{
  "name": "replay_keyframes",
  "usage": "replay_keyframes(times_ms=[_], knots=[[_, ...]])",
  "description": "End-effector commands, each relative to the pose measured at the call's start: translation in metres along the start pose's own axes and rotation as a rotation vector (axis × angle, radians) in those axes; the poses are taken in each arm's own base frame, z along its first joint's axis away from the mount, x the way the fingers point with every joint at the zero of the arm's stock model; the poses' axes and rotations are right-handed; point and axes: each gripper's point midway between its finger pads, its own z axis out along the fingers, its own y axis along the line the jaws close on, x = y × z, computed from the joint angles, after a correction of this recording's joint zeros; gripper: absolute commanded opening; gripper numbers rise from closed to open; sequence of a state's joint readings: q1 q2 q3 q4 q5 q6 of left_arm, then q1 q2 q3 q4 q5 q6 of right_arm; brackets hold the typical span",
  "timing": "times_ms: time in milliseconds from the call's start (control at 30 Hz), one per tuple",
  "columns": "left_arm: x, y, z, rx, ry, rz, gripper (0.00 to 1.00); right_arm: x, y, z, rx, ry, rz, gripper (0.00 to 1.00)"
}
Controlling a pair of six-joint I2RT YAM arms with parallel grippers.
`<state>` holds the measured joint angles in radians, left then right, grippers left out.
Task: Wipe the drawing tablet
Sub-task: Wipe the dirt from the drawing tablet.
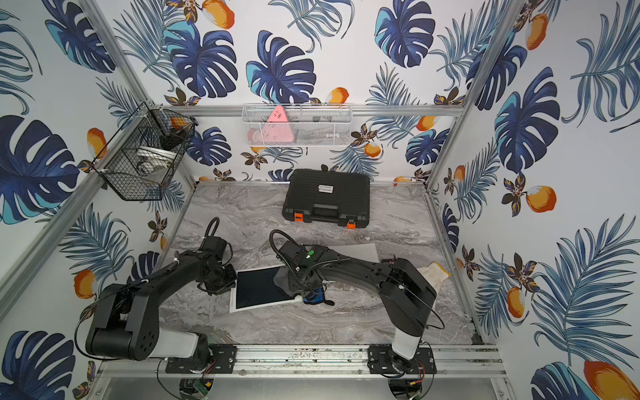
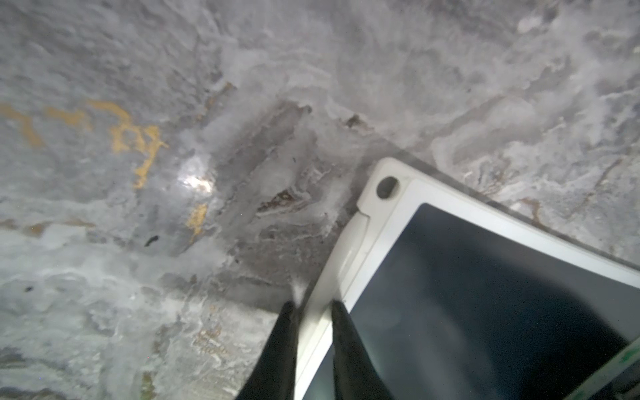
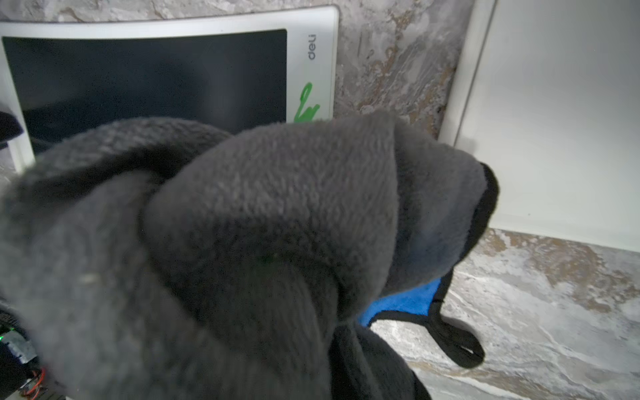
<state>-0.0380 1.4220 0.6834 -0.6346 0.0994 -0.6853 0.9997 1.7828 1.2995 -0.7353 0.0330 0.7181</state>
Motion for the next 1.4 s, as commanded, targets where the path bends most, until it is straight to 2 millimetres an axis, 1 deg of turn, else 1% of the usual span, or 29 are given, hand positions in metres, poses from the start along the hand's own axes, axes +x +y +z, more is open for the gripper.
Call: replay_keyframes(times_ms=[0, 67, 133, 233, 267, 333, 367, 433, 500, 567, 633, 667, 733, 767, 833, 867, 1000, 1033, 1100, 1167, 1233, 1333, 1367], knots=[[0.020, 0.014, 0.009, -0.061, 0.070, -0.020, 0.21, -0.015, 0.012, 0.011, -0.025, -0.018, 0.015, 0.00], [0.020, 0.014, 0.010, -0.064, 0.071, -0.017, 0.21, -0.019, 0.017, 0.026, -0.021, 0.000, 0.017, 0.00], [0.021, 0.015, 0.011, -0.067, 0.071, -0.015, 0.21, -0.024, 0.025, 0.036, -0.036, 0.008, 0.006, 0.00], [0.021, 0.015, 0.011, -0.071, 0.066, -0.012, 0.20, -0.033, 0.049, 0.044, -0.091, 0.015, -0.027, 0.00], [0.021, 0.015, 0.011, -0.073, 0.065, -0.012, 0.20, -0.034, 0.056, 0.052, -0.103, 0.023, -0.035, 0.00], [0.021, 0.017, 0.012, -0.078, 0.063, -0.014, 0.20, -0.038, 0.066, 0.058, -0.136, 0.027, -0.034, 0.00], [0.021, 0.018, 0.013, -0.082, 0.064, -0.015, 0.20, -0.041, 0.066, 0.062, -0.137, 0.026, -0.027, 0.00], [0.021, 0.018, 0.013, -0.084, 0.063, -0.016, 0.20, -0.044, 0.056, 0.070, -0.125, 0.033, -0.001, 0.00], [0.021, 0.019, 0.013, -0.090, 0.063, -0.018, 0.20, -0.047, 0.038, 0.077, -0.126, 0.044, 0.047, 0.00], [0.020, 0.020, 0.012, -0.093, 0.059, -0.018, 0.20, -0.049, 0.013, 0.080, -0.124, 0.048, 0.100, 0.00], [0.020, 0.020, 0.012, -0.095, 0.056, -0.018, 0.20, -0.050, -0.010, 0.080, -0.109, 0.049, 0.125, 0.00], [0.020, 0.021, 0.012, -0.096, 0.055, -0.017, 0.19, -0.053, -0.018, 0.072, -0.117, 0.031, 0.133, 0.00], [0.019, 0.021, 0.012, -0.099, 0.051, -0.017, 0.19, -0.053, -0.031, 0.068, -0.119, 0.026, 0.141, 0.00], [0.019, 0.021, 0.012, -0.098, 0.052, -0.017, 0.19, -0.053, -0.033, 0.067, -0.123, 0.023, 0.139, 0.00], [0.020, 0.020, 0.013, -0.097, 0.058, -0.017, 0.19, -0.055, -0.026, 0.063, -0.155, 0.014, 0.118, 0.00], [0.020, 0.020, 0.014, -0.097, 0.059, -0.016, 0.18, -0.056, -0.017, 0.062, -0.183, 0.014, 0.109, 0.00], [0.020, 0.021, 0.015, -0.100, 0.060, -0.015, 0.18, -0.059, 0.037, 0.062, -0.264, 0.015, 0.043, 0.00], [0.020, 0.021, 0.015, -0.101, 0.061, -0.014, 0.18, -0.054, 0.043, 0.075, -0.262, 0.047, 0.044, 0.00], [0.020, 0.022, 0.015, -0.106, 0.062, -0.013, 0.18, -0.057, 0.049, 0.085, -0.279, 0.072, 0.075, 0.00], [0.020, 0.022, 0.015, -0.108, 0.063, -0.011, 0.17, -0.065, 0.039, 0.091, -0.293, 0.076, 0.129, 0.00], [0.020, 0.022, 0.015, -0.109, 0.061, -0.011, 0.17, -0.074, 0.015, 0.092, -0.298, 0.076, 0.193, 0.00], [0.019, 0.022, 0.014, -0.107, 0.057, -0.012, 0.17, -0.081, -0.023, 0.088, -0.297, 0.075, 0.252, 0.00], [0.020, 0.022, 0.015, -0.110, 0.060, -0.012, 0.17, -0.082, -0.030, 0.085, -0.297, 0.076, 0.258, 0.00]])
